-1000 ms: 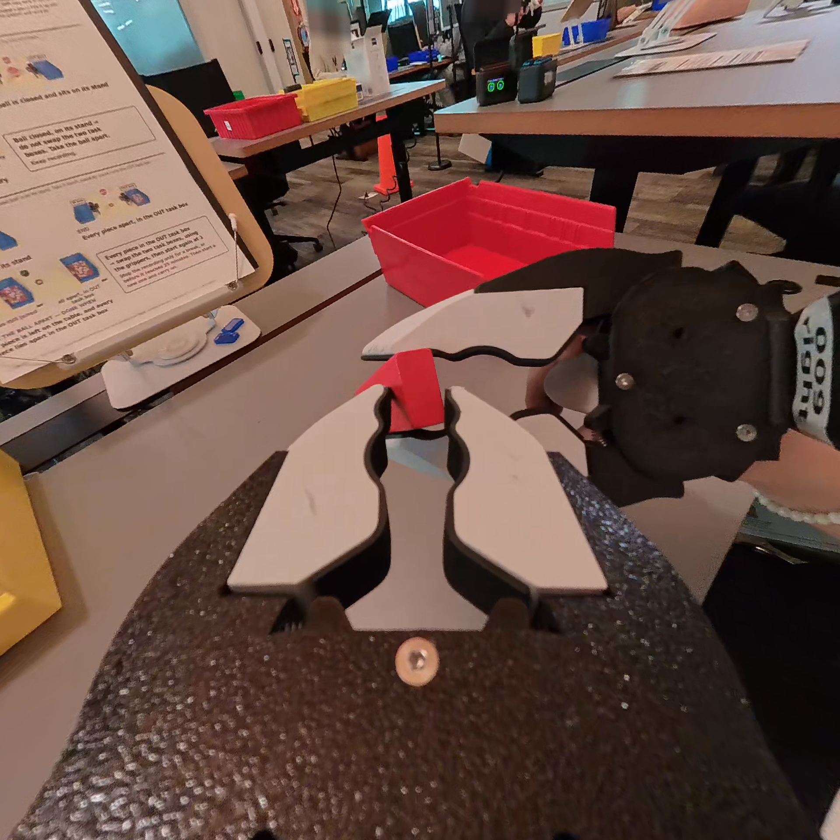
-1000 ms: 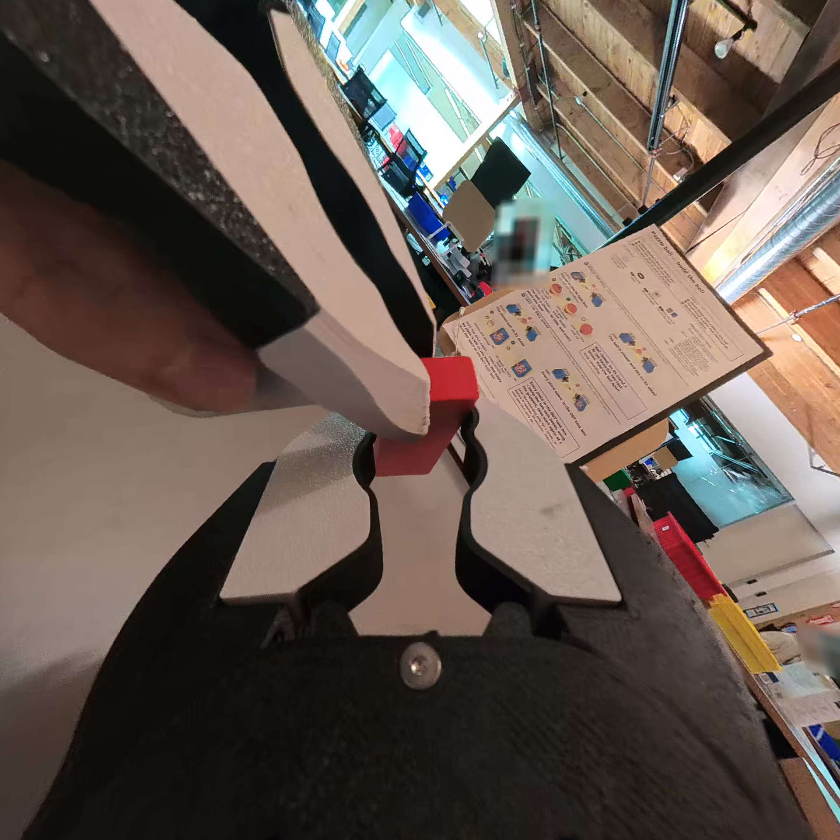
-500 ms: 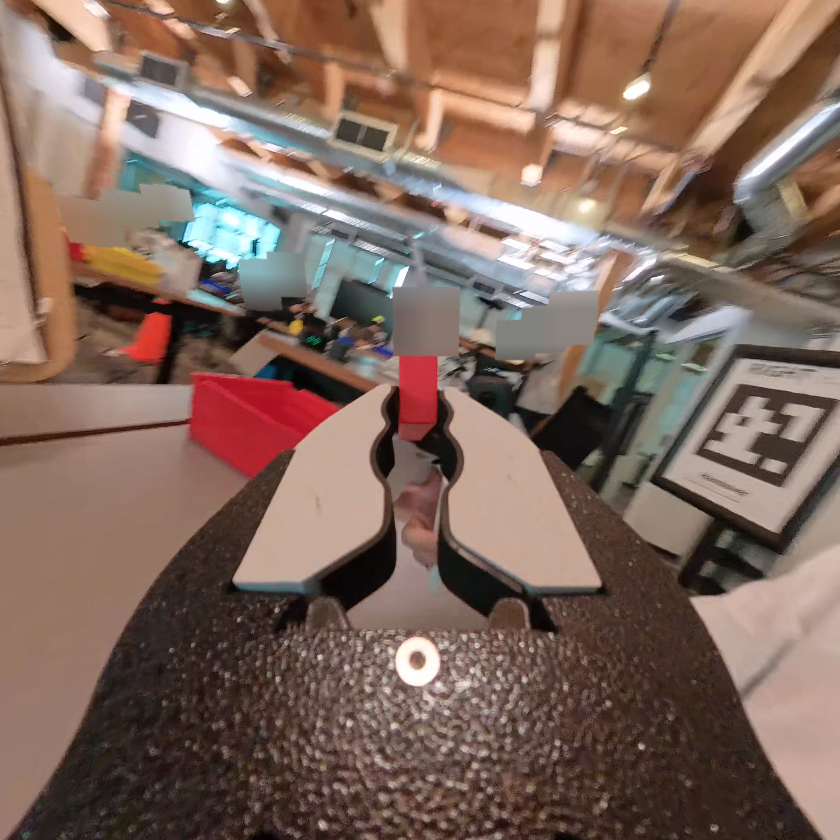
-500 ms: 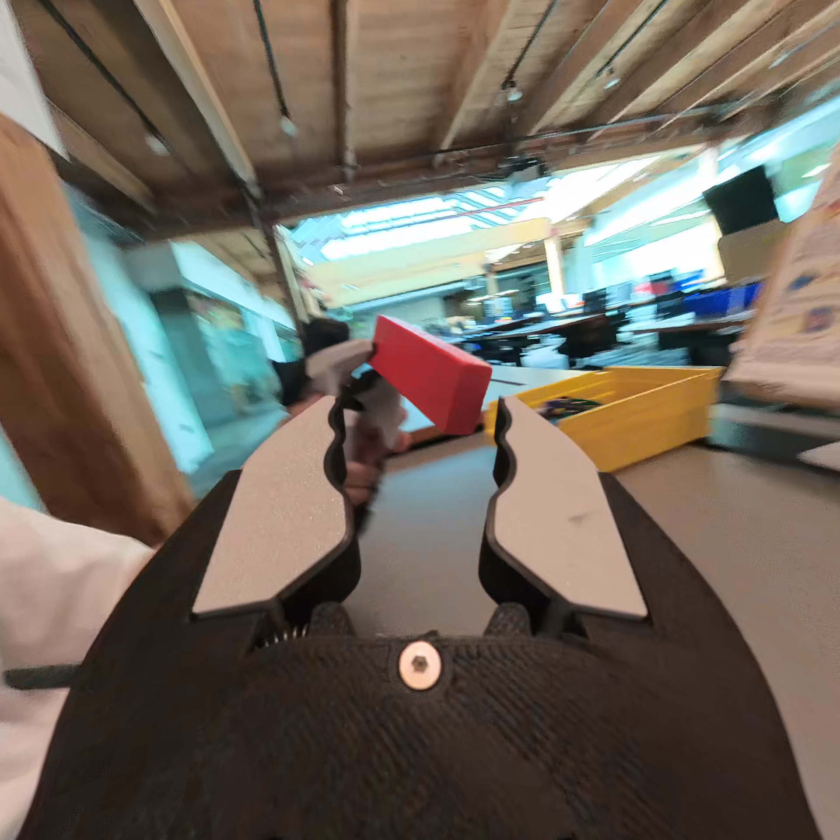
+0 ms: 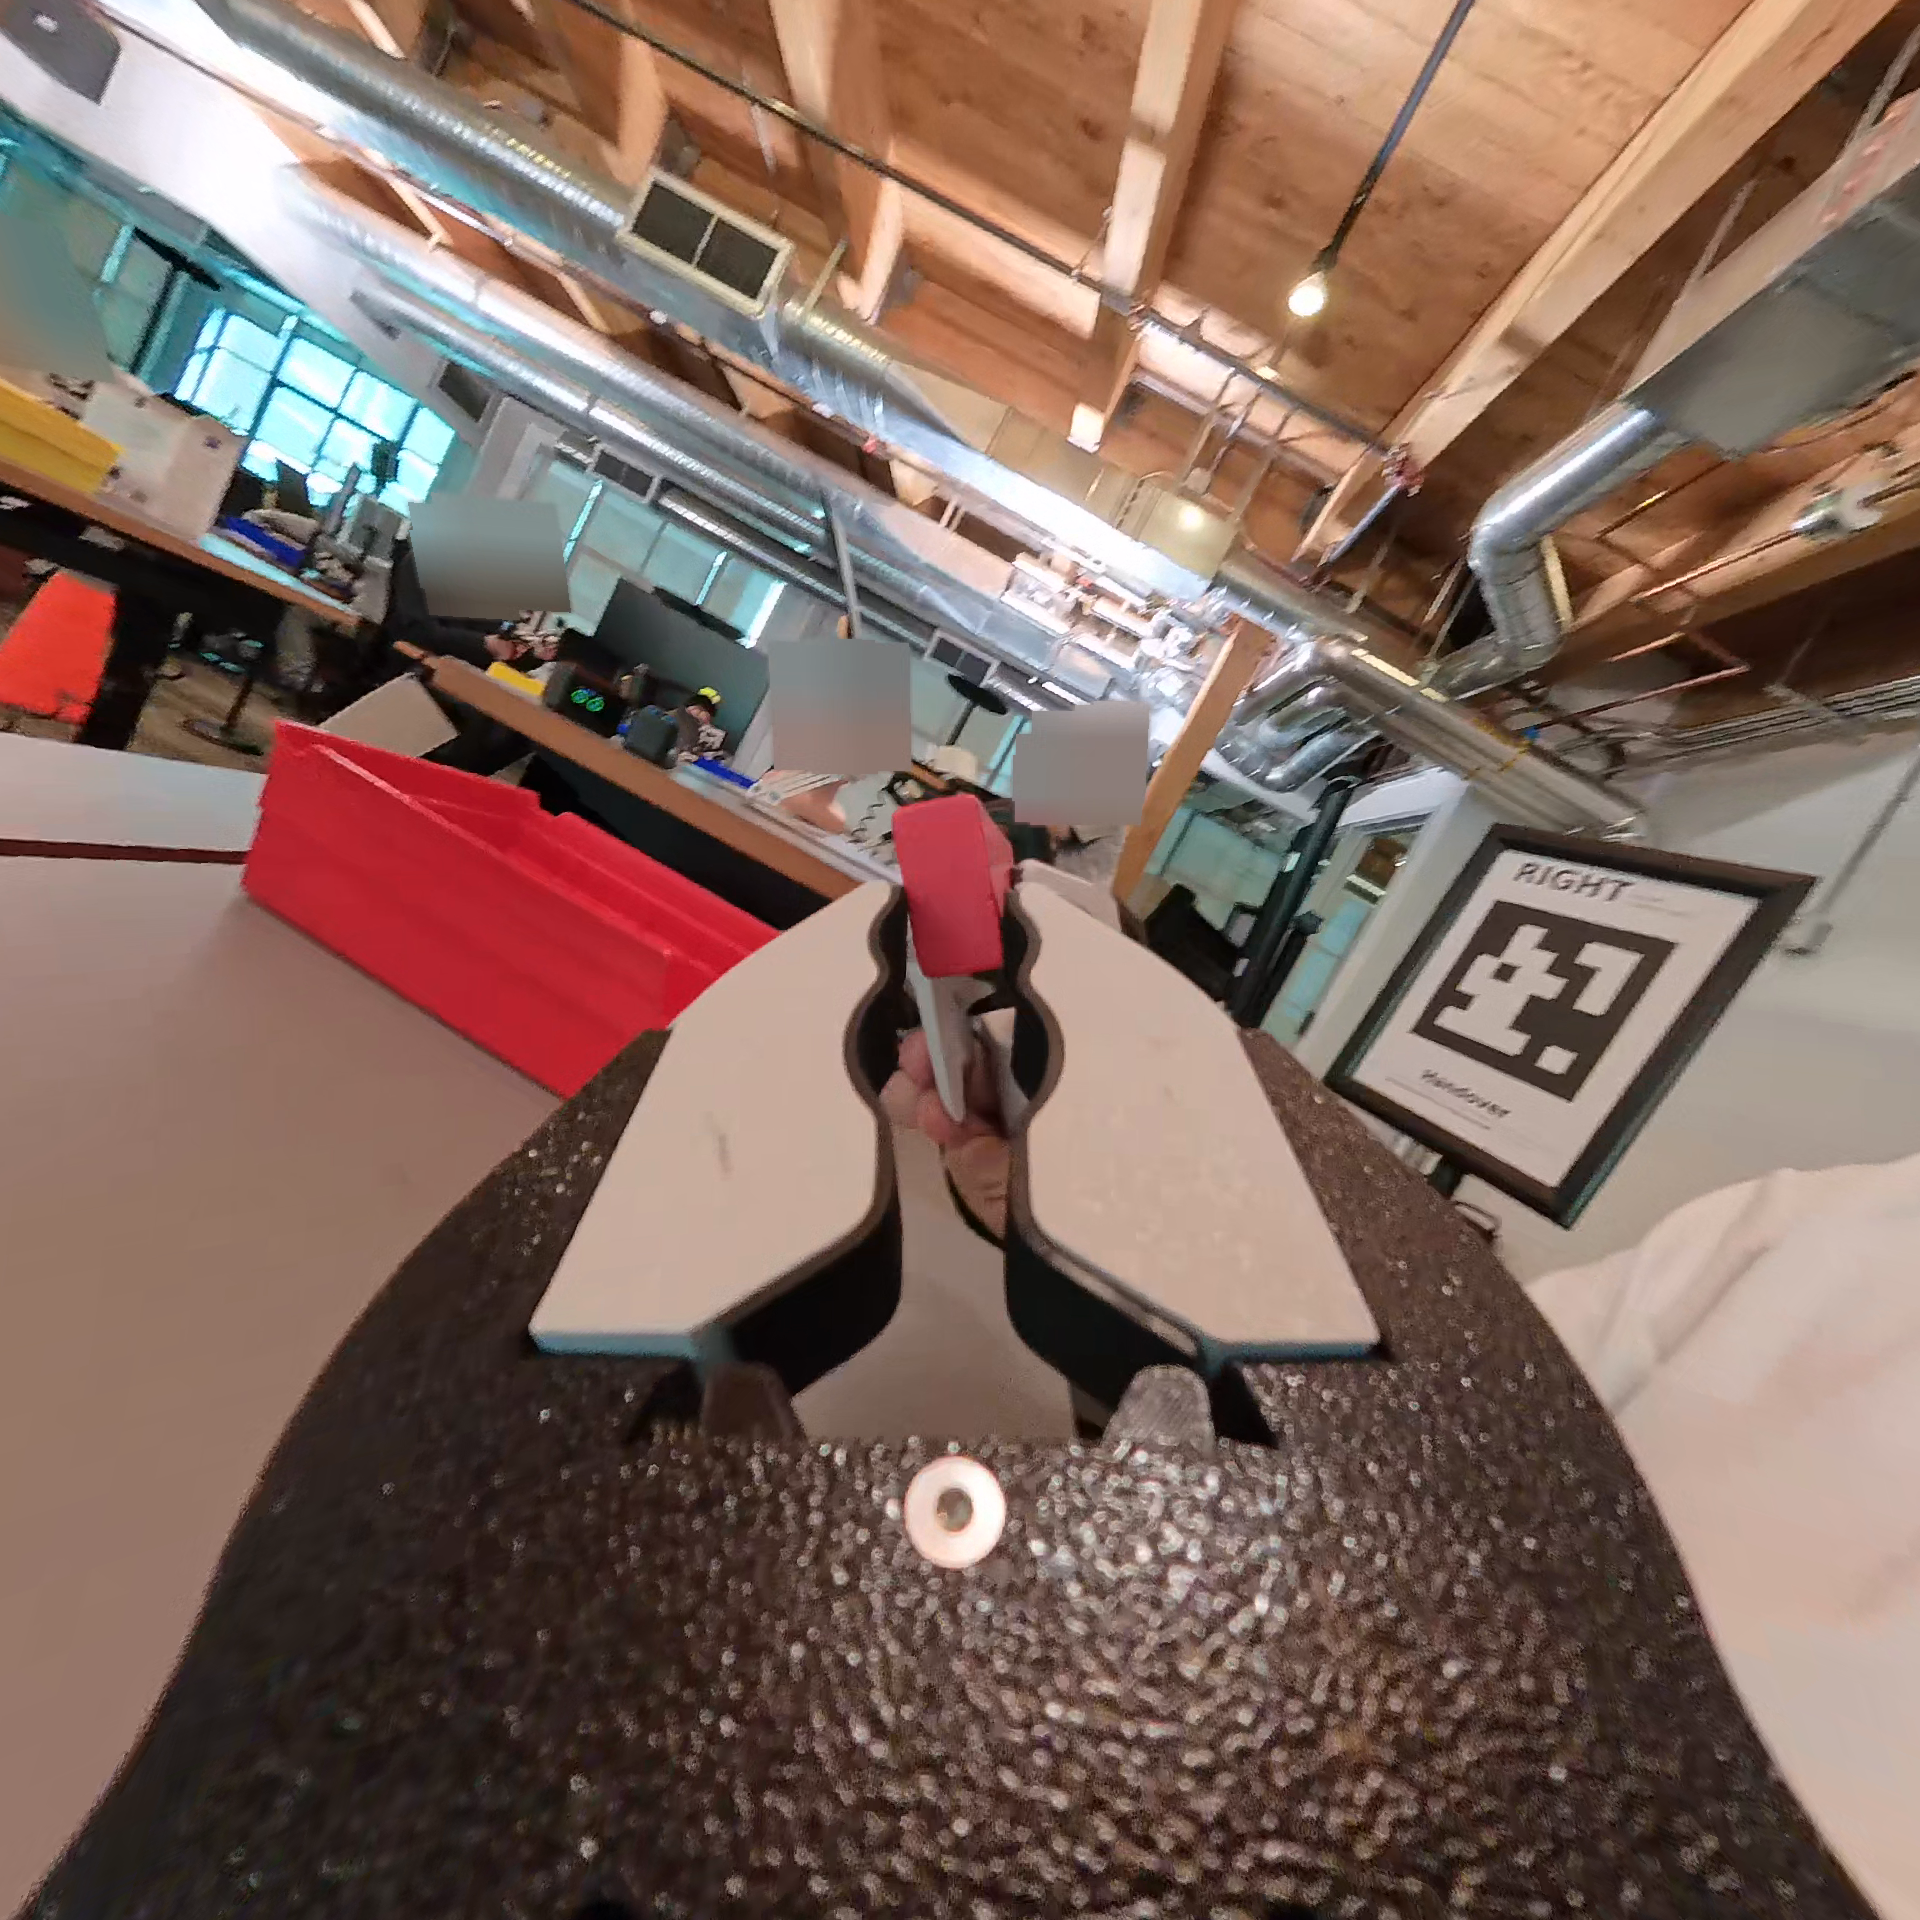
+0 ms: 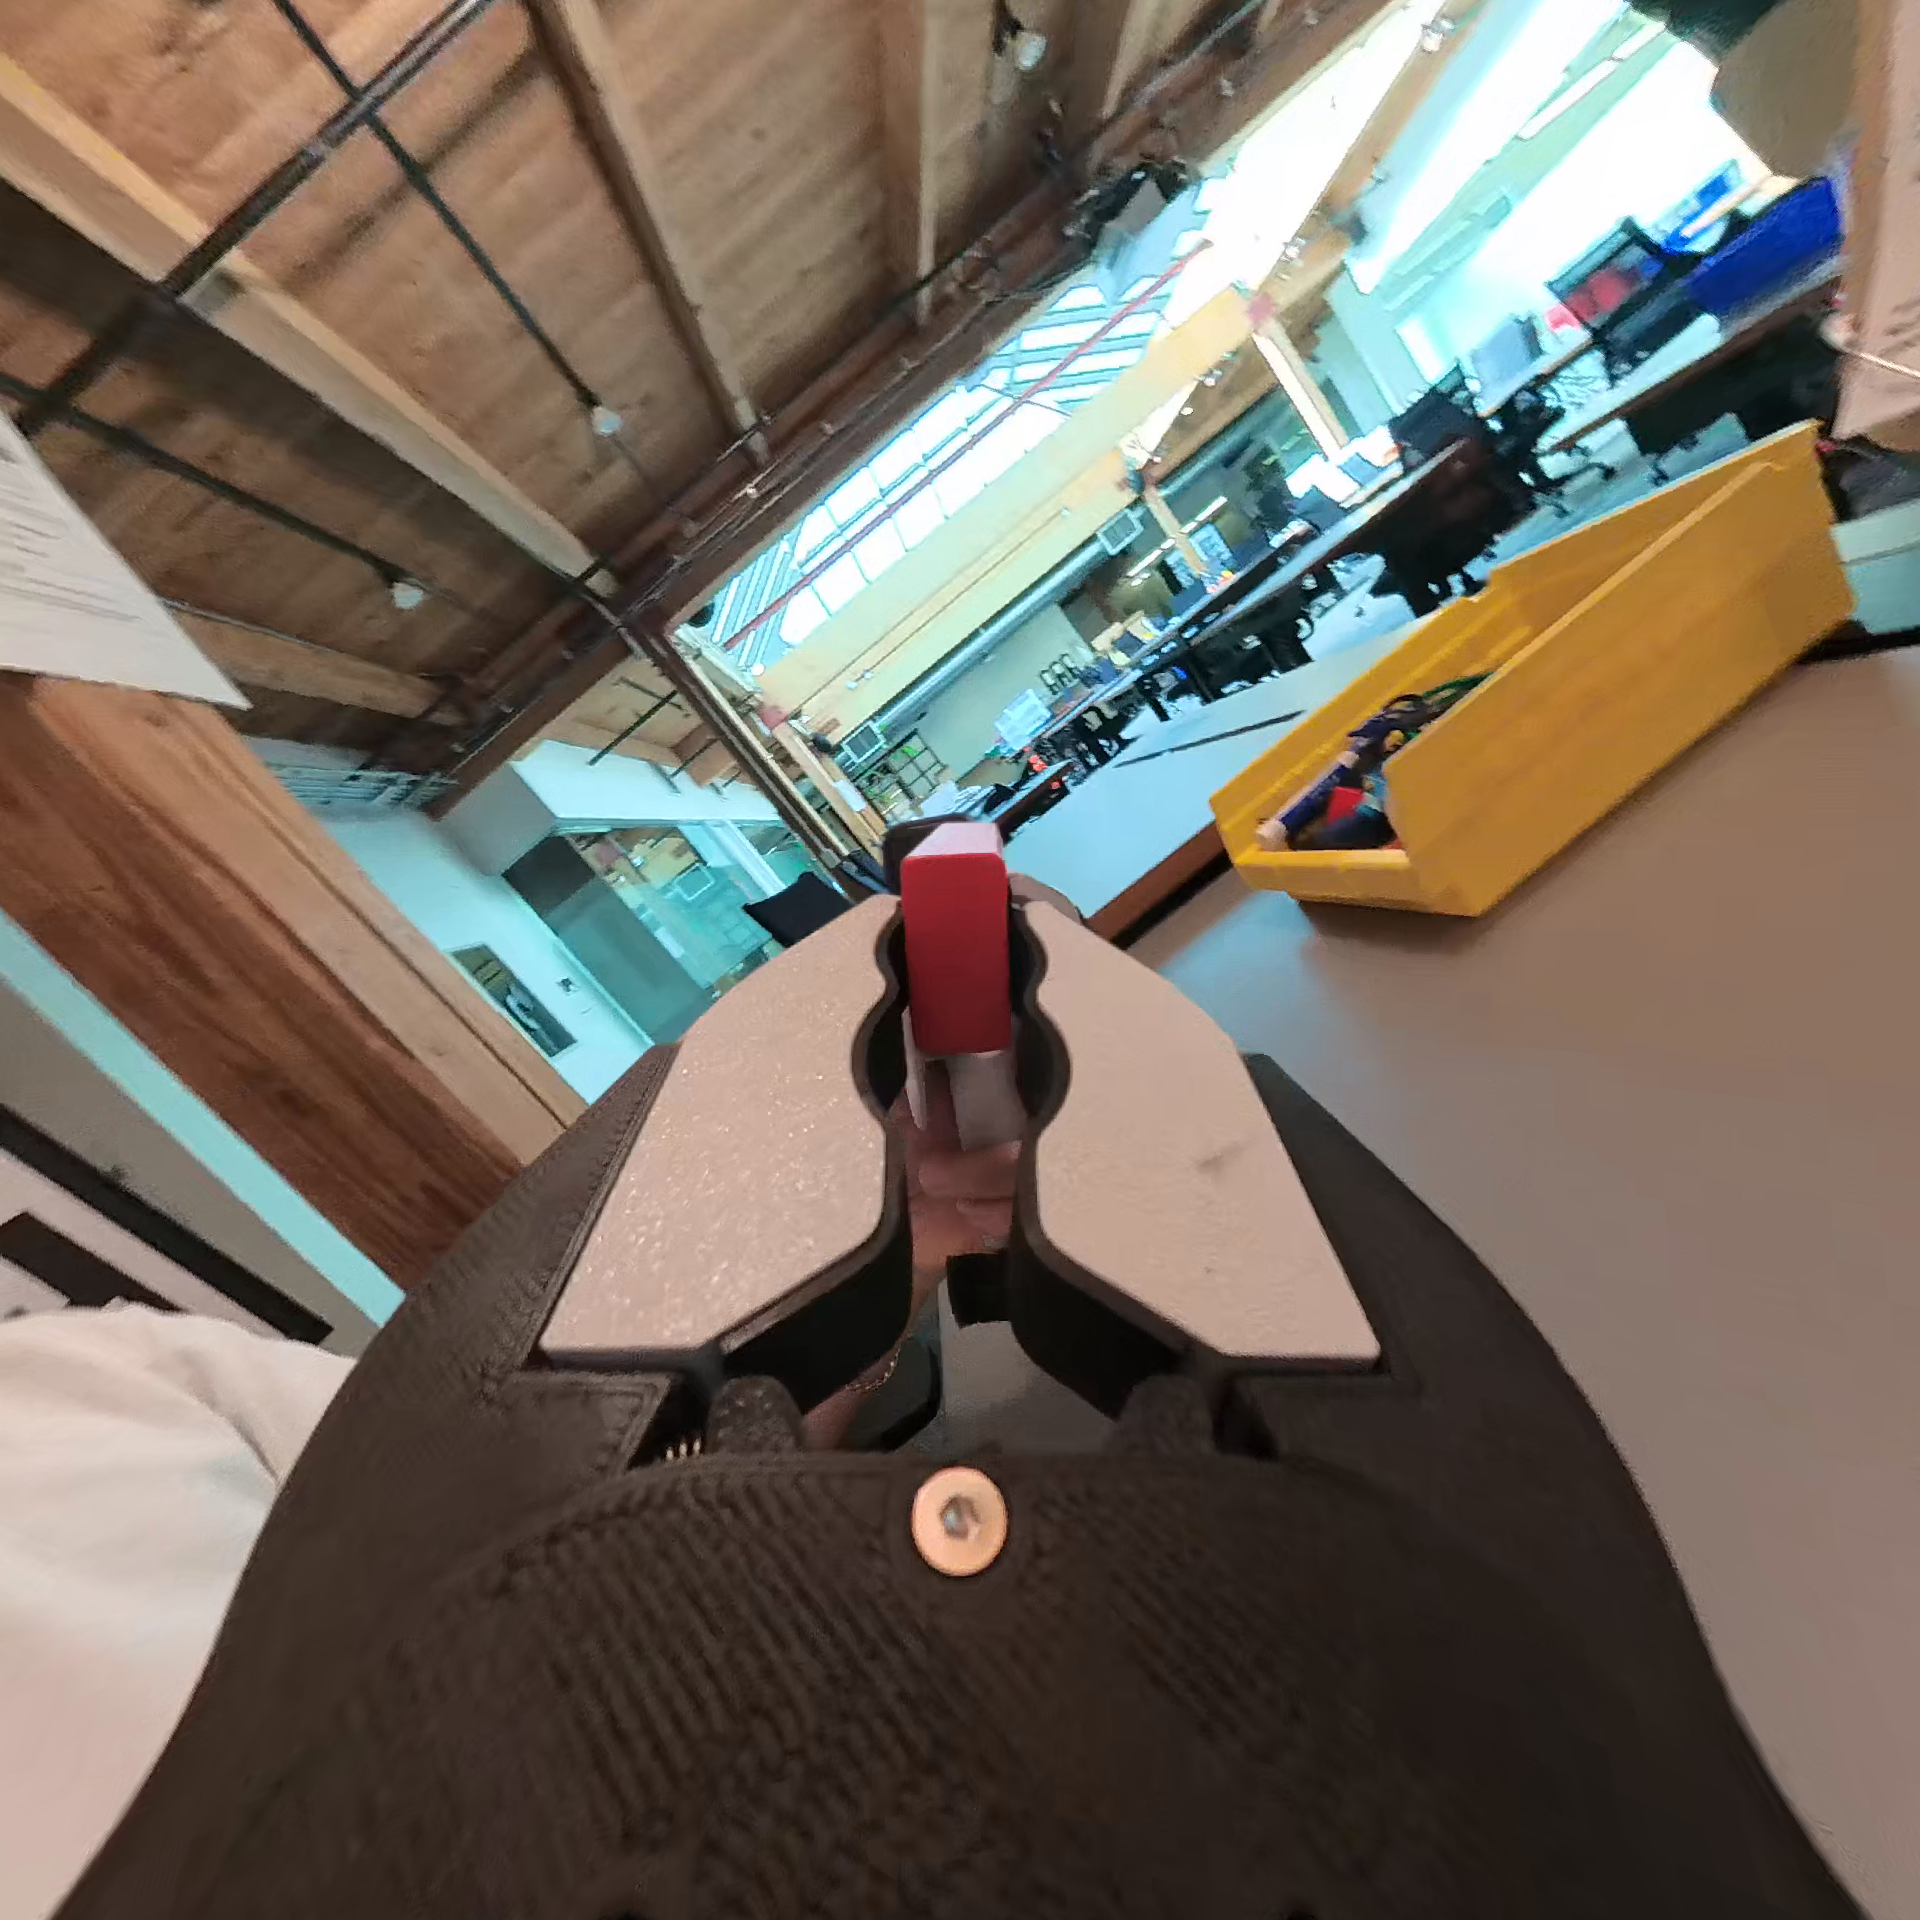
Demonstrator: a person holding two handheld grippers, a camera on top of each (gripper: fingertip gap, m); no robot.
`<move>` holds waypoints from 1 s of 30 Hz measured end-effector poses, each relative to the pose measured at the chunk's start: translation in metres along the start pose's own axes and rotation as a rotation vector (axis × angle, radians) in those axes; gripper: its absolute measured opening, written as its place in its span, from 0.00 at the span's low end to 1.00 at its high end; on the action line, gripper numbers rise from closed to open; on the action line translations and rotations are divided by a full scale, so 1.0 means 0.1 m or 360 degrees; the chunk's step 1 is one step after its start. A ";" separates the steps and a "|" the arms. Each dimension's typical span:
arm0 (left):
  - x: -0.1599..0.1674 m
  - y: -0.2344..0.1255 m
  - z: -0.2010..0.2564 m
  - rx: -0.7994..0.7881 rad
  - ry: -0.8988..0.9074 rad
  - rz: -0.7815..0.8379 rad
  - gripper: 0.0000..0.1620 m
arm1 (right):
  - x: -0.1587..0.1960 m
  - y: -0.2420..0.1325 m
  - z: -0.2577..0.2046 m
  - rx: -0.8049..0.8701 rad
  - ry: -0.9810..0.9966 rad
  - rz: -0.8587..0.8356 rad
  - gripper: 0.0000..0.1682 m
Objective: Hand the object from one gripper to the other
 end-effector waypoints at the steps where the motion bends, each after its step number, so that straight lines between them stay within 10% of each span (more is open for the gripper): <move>1: 0.02 0.00 -0.03 -0.0031 0.0038 -0.0020 0.11 | 0.00 -0.01 0.04 0.0022 0.0039 0.0005 0.10; 8: 0.16 -0.11 -0.06 -0.0356 0.1413 -0.0612 0.38 | 0.05 -0.08 0.19 0.0074 0.0263 -0.0127 0.10; 12: 0.26 -0.13 0.00 -0.0344 0.1985 -0.0801 0.35 | 0.17 -0.06 0.21 0.0000 0.0419 -0.0224 0.10; 24: 0.37 -0.12 -0.06 -0.0270 0.1764 -0.0774 0.21 | 0.26 -0.04 0.28 -0.0026 0.0471 -0.0273 0.10; 30: 0.28 -0.07 0.00 -0.0187 0.0928 -0.0715 0.21 | 0.13 -0.14 0.21 0.0107 -0.0572 -0.0325 0.39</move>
Point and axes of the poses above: each gripper's, where its closed fingertips meet, y out along the fingers, x out of its underside, z = x × y across the jaws, the point moved 2 cm from there along -y, back along the fingers, and after that the axes turned 5 degrees about y, right-handed, at the moved point
